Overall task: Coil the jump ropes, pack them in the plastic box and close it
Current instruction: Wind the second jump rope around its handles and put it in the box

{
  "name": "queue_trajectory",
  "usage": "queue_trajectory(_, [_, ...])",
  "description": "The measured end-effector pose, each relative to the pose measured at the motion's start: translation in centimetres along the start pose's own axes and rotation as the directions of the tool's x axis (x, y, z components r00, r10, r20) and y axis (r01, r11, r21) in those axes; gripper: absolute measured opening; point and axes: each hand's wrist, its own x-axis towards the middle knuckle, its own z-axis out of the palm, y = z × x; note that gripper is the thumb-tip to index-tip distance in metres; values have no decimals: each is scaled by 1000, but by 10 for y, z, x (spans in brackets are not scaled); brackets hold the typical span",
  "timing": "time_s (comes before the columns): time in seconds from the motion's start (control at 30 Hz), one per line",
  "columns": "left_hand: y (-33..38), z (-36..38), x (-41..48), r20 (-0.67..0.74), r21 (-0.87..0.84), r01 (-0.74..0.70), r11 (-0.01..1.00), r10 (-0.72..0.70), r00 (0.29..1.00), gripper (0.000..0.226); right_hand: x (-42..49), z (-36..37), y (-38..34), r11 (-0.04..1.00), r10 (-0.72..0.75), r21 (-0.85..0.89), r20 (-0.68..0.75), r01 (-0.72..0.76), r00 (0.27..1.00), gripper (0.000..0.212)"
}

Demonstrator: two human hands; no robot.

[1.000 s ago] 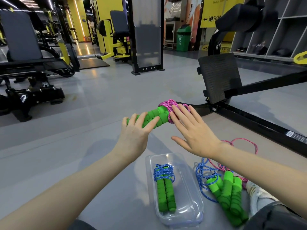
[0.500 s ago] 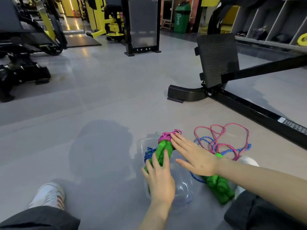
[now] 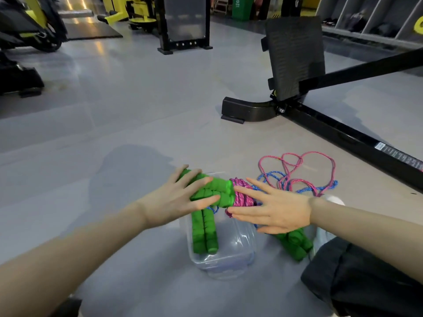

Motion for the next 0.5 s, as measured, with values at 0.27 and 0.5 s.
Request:
queue_trajectory(0.27, [-29,-4,19,-99,9,-211,978,211,973,41,5,5,12,998,-59,-47,-160,52,985,45])
queue_trajectory(0.5, [-24,18,13,-83,-8,-209,978,207,975,32,15,6,9,994,21,110,-219,4,976,46])
